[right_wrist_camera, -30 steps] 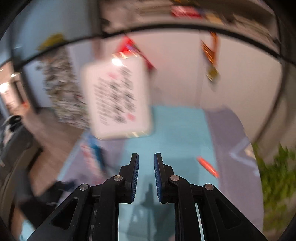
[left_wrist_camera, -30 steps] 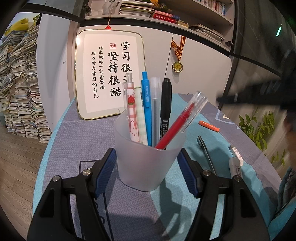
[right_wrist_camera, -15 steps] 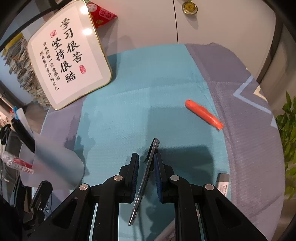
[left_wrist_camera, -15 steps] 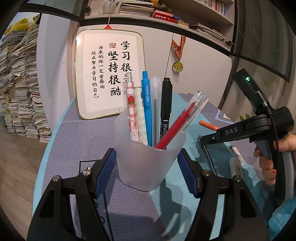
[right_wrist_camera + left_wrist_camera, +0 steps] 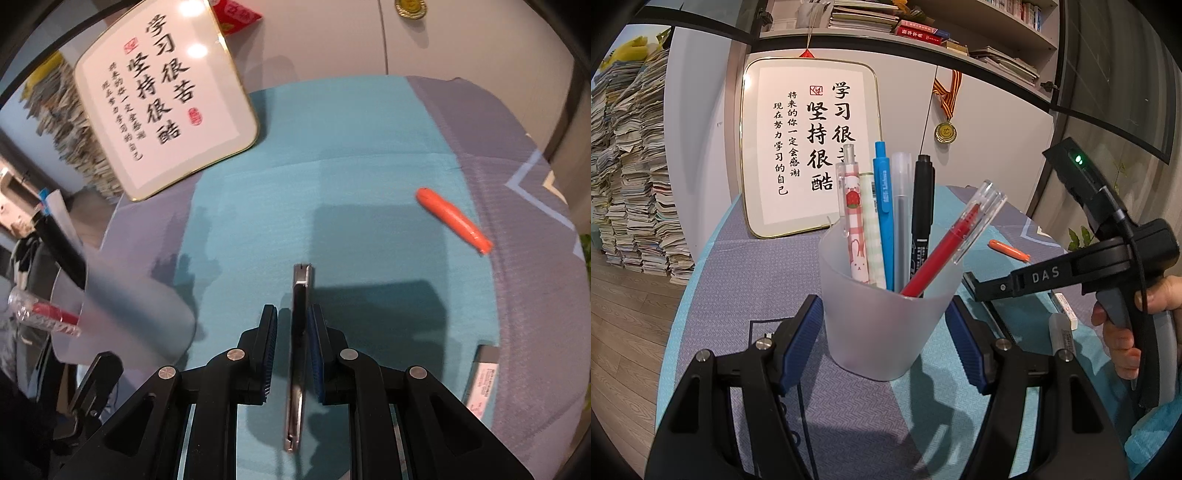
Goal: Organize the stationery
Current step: 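Move the right gripper back and grasp the grey metal pen, then lift the grey metal pen and lower it into the frosted cup, opening the right gripper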
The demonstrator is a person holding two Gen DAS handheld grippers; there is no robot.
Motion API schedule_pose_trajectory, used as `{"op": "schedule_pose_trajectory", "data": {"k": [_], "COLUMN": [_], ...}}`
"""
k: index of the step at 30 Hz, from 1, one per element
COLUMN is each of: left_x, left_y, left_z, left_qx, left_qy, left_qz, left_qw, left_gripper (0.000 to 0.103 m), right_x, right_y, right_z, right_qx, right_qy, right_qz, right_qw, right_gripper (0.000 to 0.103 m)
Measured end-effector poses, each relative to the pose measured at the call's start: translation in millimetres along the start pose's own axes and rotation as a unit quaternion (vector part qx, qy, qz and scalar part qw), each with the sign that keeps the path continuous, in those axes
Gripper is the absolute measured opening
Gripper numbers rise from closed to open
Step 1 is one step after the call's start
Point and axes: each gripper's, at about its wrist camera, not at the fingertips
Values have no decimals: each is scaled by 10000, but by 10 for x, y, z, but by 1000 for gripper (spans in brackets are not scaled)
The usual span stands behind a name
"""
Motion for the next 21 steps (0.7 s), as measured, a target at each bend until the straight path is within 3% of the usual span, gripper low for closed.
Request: {"op": "schedule_pose_trajectory", "data": {"k": [5,14,18,21], "left_x": [0,0,0,3], "left_y": [0,0,0,2], "left_z": [0,0,1,2], "left_qx": [-1,0,1,0], "left_qy": [-1,1,-1,-3], "left_qz": [-2,1,1,-1], "left_qw": [10000,10000,10000,10000], "left_gripper": [67,67,67,67], "right_x": [103,-71,-118,-140], "right_y": [41,-18,-93,-152], "right_z": [3,-134,-203,-231], "right_qx": [63,142,82,40], "right_qy": [-213,114,271,325], "right_qz": [6,285,549,611], "right_qw": [9998,9994,9981,9976], "right_gripper": [16,16,33,33]}}
Point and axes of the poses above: each gripper's, at about its wrist camera, not at the fingertips, and y roughly against the way its jaws point, x to its right, z to its underside, and after that the axes turned 3 degrees about -z, right-handed
